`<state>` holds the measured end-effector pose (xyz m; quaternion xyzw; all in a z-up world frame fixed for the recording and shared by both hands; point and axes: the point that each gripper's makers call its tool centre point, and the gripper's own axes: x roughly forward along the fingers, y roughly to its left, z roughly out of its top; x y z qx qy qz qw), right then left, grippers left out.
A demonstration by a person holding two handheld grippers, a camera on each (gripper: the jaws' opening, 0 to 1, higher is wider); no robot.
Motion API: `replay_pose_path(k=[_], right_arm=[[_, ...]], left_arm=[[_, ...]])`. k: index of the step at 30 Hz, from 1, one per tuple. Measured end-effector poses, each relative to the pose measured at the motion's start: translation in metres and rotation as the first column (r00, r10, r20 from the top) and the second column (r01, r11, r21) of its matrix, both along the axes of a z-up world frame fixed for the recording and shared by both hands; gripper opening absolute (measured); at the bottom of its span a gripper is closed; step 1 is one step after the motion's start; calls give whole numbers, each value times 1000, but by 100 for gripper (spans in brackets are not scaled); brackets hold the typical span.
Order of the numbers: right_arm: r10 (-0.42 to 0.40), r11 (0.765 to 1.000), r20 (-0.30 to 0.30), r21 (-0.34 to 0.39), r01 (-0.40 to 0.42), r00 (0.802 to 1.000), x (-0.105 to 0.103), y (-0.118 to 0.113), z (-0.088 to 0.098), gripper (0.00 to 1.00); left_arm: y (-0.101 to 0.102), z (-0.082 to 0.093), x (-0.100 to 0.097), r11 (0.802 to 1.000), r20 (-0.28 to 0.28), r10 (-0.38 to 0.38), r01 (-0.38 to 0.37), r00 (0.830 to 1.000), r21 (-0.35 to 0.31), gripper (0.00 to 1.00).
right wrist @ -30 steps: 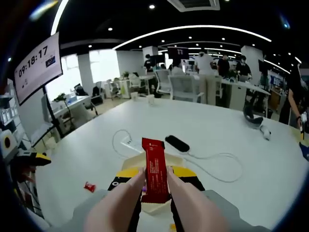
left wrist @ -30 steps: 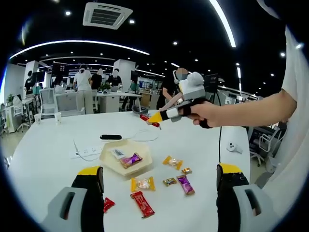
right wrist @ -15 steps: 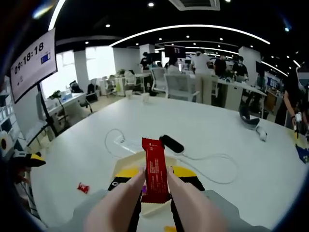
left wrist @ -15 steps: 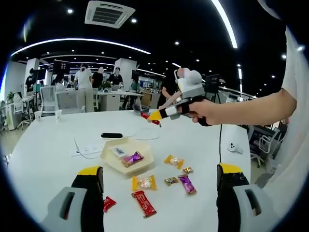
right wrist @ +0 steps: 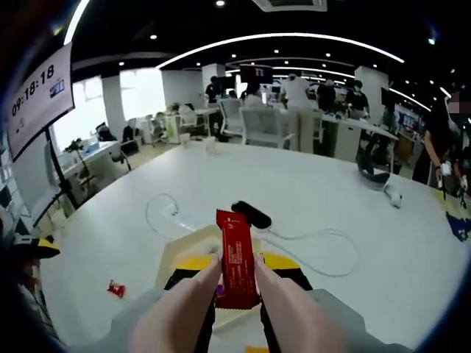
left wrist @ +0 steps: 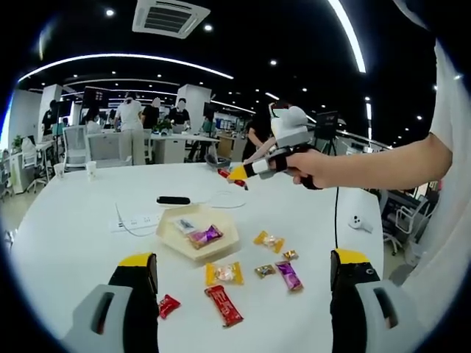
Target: Place the target food into the container with the food tongs after gripping and lifting it, then release it inside without dropping or visibly crushing the food.
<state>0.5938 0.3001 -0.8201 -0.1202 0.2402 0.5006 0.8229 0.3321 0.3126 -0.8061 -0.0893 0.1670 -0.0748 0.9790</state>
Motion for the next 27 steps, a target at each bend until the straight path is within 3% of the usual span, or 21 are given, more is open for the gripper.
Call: replay_pose_path(k=[5, 15, 19, 24, 26, 27], right_arm=[[16, 999, 47, -35, -14, 999, -1, 3, -10, 22], [-47, 998, 18, -33, 48, 999, 16, -7, -33, 22], [-28, 997, 58, -76, 32, 998, 19, -5, -40, 22], [67, 993, 142, -107, -52, 988, 15, 7, -49, 22], [107, 989, 192, -123, -84, 975, 12, 13, -50, 22], [106, 989, 187, -121, -84, 977, 10, 15, -52, 22]], left_arm=[[1, -7, 3, 1000, -15, -5, 5, 1000, -5, 99], [-1, -22, 4, 1000, -42, 6, -6, 999, 5, 99], [0, -28, 5, 1000, -47, 17, -17, 999, -11, 99], [-5, -42, 9, 999, -56, 6, -9, 998, -54, 99], [-5, -48, 12, 999, -74, -18, 15, 997, -32, 99], [-4, -49, 14, 1000, -73, -25, 24, 997, -20, 99]])
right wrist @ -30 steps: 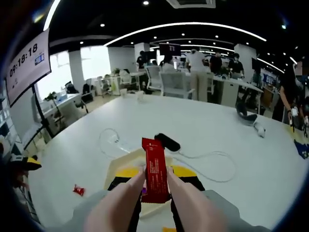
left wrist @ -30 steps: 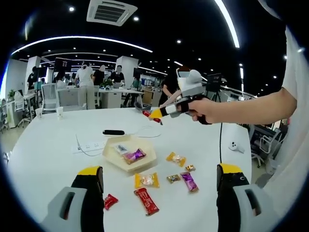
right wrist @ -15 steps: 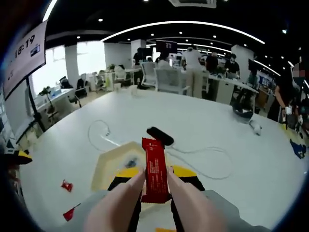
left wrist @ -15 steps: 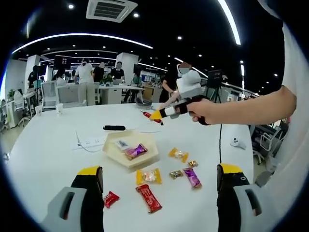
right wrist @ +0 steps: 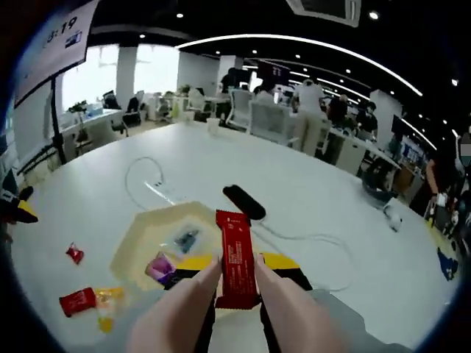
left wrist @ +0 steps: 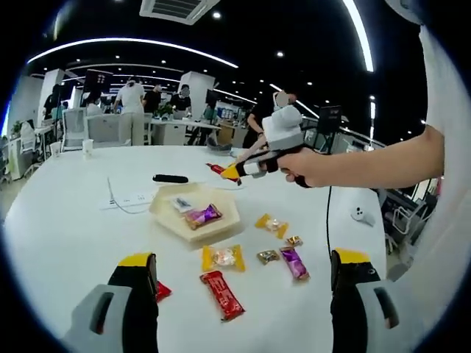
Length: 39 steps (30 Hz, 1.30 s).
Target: Place the target food into the container with the food tongs after gripping and lifting it, then release it inside without dropping or visibly crushing the food.
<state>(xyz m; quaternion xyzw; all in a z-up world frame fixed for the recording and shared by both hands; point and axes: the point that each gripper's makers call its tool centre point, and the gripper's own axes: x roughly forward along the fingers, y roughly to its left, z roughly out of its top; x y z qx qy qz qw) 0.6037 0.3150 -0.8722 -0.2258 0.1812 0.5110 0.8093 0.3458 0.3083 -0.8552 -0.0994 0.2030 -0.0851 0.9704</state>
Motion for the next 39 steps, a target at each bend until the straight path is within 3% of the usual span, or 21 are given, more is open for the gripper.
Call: replay_pose_path(k=[12, 19, 22, 24, 25, 28, 34, 39], right_arm=[[-2, 1000, -17, 9, 3, 1000, 5, 13, -7, 22], [-1, 1000, -32, -5, 1, 1000, 15, 16, -15, 22], [-34, 999, -85, 3, 34, 996, 19, 16, -18, 25], [-22, 1000, -79, -1, 22, 997, 22, 18, -18, 26], [3, 1000, -27, -7, -3, 1000, 24, 19, -14, 26], [8, 1000, -19, -21, -8, 1000, 25, 18, -17, 26], [-70, 997, -86, 18, 72, 994, 30, 7, -18, 26], [-49, 998, -90, 23, 51, 995, 24, 1, -10, 27]], left_arm=[[26, 6, 19, 1000, 29, 16, -17, 999, 25, 99], [20, -2, 15, 999, -5, 2, -2, 1000, 34, 99], [19, -2, 16, 1000, -5, 7, -7, 1000, 21, 99], [18, -4, 16, 1000, -11, 5, -4, 1000, 23, 99], [17, -6, 16, 1000, -17, 0, 1, 1000, 27, 99], [16, -7, 16, 1000, -22, -2, 3, 1000, 23, 99], [18, -5, 16, 1000, -19, 6, -6, 1000, 14, 99], [17, -1, 18, 1000, -4, 13, -13, 1000, 3, 99]])
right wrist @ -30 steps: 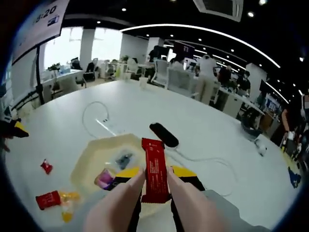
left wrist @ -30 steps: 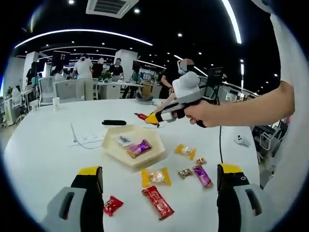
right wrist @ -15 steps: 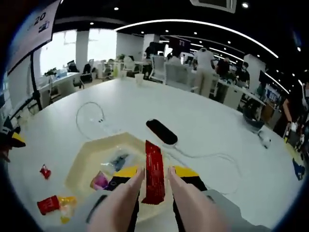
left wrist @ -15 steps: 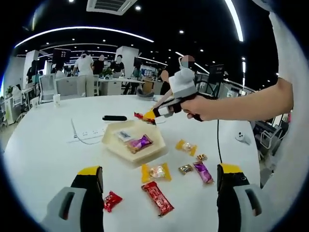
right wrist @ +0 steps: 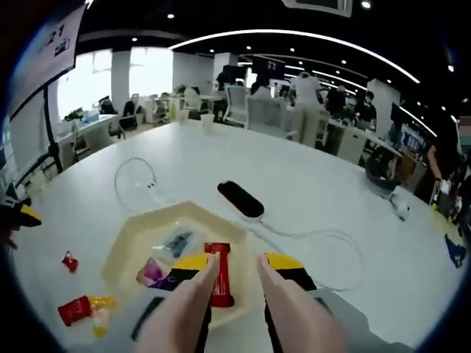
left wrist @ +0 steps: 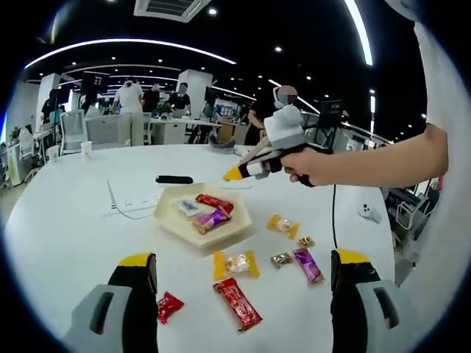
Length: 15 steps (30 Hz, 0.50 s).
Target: Place the target food into the container with the food tongs after gripping and lifting it, then release it inside without dropping or visibly crushing the food.
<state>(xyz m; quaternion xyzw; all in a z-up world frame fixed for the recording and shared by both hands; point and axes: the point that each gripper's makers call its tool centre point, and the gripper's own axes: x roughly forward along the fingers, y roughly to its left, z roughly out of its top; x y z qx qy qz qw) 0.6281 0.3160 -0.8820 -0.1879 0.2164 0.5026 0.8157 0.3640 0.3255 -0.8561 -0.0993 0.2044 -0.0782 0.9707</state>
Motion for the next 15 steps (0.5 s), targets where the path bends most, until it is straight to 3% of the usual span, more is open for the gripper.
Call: replay_pose_path(k=[7, 15], right_arm=[[-7, 1000, 0, 28, 7, 1000, -8, -2, 21, 27], [-11, 999, -18, 45, 11, 1000, -14, -10, 24, 27]], left_arm=[[2, 10, 3, 1000, 30, 4, -4, 1000, 6, 99], [23, 20, -19, 998, 32, 25, -27, 999, 59, 99]])
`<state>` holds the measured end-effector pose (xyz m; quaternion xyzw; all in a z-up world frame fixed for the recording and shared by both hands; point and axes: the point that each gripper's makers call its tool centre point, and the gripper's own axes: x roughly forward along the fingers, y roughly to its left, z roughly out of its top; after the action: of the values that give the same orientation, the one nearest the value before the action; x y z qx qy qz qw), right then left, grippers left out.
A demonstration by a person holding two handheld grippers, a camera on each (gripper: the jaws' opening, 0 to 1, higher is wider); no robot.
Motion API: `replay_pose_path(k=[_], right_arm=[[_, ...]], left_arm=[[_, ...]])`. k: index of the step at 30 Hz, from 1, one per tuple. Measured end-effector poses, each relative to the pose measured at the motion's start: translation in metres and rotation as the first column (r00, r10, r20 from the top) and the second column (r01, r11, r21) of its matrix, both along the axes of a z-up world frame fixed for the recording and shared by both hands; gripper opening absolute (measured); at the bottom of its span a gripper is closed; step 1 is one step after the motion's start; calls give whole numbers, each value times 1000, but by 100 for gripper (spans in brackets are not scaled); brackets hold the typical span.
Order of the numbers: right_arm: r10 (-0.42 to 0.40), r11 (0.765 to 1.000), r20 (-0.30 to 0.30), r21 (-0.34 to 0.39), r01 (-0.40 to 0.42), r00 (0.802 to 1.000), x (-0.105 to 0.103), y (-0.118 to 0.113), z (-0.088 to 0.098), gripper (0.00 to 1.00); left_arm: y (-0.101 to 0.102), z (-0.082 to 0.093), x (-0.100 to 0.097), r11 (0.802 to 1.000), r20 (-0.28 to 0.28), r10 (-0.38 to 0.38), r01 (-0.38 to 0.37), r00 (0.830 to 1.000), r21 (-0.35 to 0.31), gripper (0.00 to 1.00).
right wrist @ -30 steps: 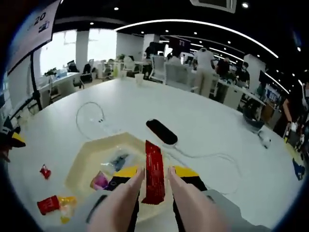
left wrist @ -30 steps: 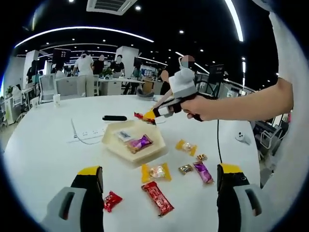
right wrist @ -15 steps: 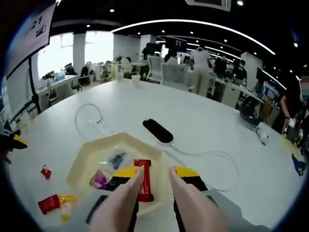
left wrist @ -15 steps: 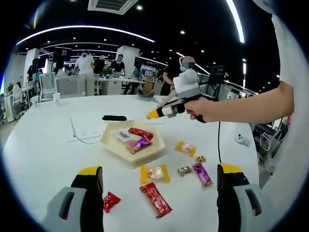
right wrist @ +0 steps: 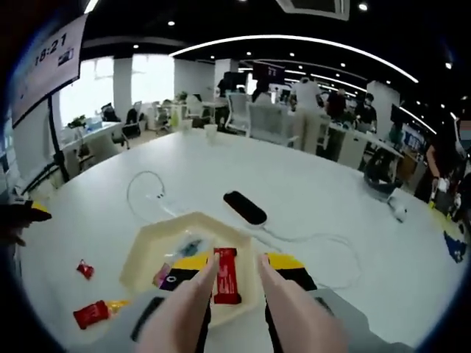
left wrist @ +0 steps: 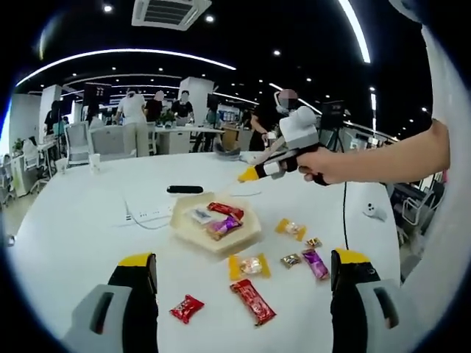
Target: Place the target food into the container with the food tongs after gripping and lifting it, then release it inside without dropping or visibly crushing the food.
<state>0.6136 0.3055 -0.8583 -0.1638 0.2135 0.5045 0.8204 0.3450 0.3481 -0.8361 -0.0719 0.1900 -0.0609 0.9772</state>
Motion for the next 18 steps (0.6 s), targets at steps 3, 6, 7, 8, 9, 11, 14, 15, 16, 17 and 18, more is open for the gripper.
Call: replay_pose_path(k=[3, 6, 7, 8, 9, 11, 14, 15, 16, 17, 18], right_arm=[[-29, 999, -31, 18, 29, 999, -2, -9, 1, 27], [-46, 999, -49, 25, 47, 998, -2, -14, 0, 27], [-48, 998, -51, 28, 50, 998, -2, -15, 1, 27], [-50, 998, -54, 29, 52, 997, -2, -16, 1, 27], [-51, 998, -56, 30, 53, 997, -2, -17, 1, 27], [-50, 998, -59, 34, 52, 997, -5, -20, 5, 27], [-36, 998, -61, 46, 39, 998, -13, -22, 12, 27], [-29, 998, -54, 52, 32, 998, -17, -24, 16, 27], [-25, 998, -50, 55, 28, 998, -21, -26, 17, 27], [-22, 998, -49, 55, 25, 999, -24, -29, 17, 27], [-25, 998, -48, 54, 27, 999, -26, -31, 17, 27]], left_arm=[[5, 9, -3, 1000, 24, 23, -23, 999, -7, 99], [6, 10, -3, 1000, 28, 29, -29, 999, 0, 99], [5, 12, -3, 1000, 32, 29, -29, 999, 3, 99], [4, 13, -3, 1000, 36, 28, -28, 999, 6, 99], [3, 14, -2, 1000, 39, 28, -28, 999, 7, 99], [1, 15, -2, 1000, 42, 28, -28, 999, 7, 99], [-10, 13, -2, 1000, 38, 21, -21, 999, 10, 99], [-11, 12, -2, 1000, 31, 20, -20, 999, 9, 99], [-13, 11, -2, 1000, 28, 18, -18, 999, 8, 99], [-16, 12, -2, 1000, 30, 16, -16, 999, 5, 99], [-17, 14, -1, 1000, 33, 15, -15, 999, 1, 99]])
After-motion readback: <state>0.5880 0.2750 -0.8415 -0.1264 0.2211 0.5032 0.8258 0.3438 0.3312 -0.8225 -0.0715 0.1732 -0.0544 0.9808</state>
